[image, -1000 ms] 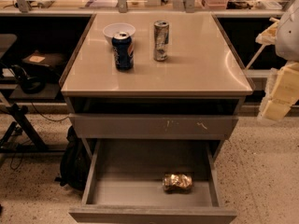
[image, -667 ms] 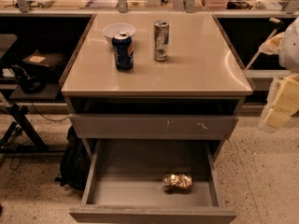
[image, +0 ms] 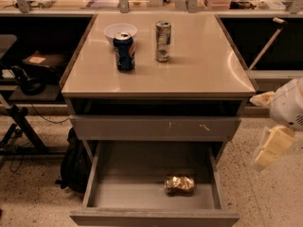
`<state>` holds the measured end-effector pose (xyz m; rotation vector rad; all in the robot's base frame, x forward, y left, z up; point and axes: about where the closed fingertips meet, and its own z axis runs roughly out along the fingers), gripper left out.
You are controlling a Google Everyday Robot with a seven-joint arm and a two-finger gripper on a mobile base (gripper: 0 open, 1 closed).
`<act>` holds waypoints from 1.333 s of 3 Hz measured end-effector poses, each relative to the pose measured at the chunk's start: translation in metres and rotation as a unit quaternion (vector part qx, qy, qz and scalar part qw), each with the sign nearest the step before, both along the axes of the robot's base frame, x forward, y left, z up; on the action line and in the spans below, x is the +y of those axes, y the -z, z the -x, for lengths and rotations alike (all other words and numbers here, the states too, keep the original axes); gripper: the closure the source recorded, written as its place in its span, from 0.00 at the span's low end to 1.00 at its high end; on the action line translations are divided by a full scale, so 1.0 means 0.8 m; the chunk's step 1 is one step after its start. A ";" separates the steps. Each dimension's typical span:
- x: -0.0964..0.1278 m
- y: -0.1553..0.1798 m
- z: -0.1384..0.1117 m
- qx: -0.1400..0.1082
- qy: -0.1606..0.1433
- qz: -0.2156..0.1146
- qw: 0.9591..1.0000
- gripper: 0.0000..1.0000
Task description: Pick orange can from middle drawer and place on counter
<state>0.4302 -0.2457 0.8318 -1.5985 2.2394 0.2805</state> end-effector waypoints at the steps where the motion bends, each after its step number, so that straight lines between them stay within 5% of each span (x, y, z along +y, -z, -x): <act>1: 0.001 0.079 -0.002 0.032 -0.006 -0.038 0.999 0.00; 3: 0.002 0.084 0.008 0.047 -0.031 -0.063 0.996 0.00; 4: 0.050 0.117 0.028 0.054 -0.069 -0.125 0.988 0.00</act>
Offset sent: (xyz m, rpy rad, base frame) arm 0.0006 0.0007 -0.0460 0.0569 0.0448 0.0090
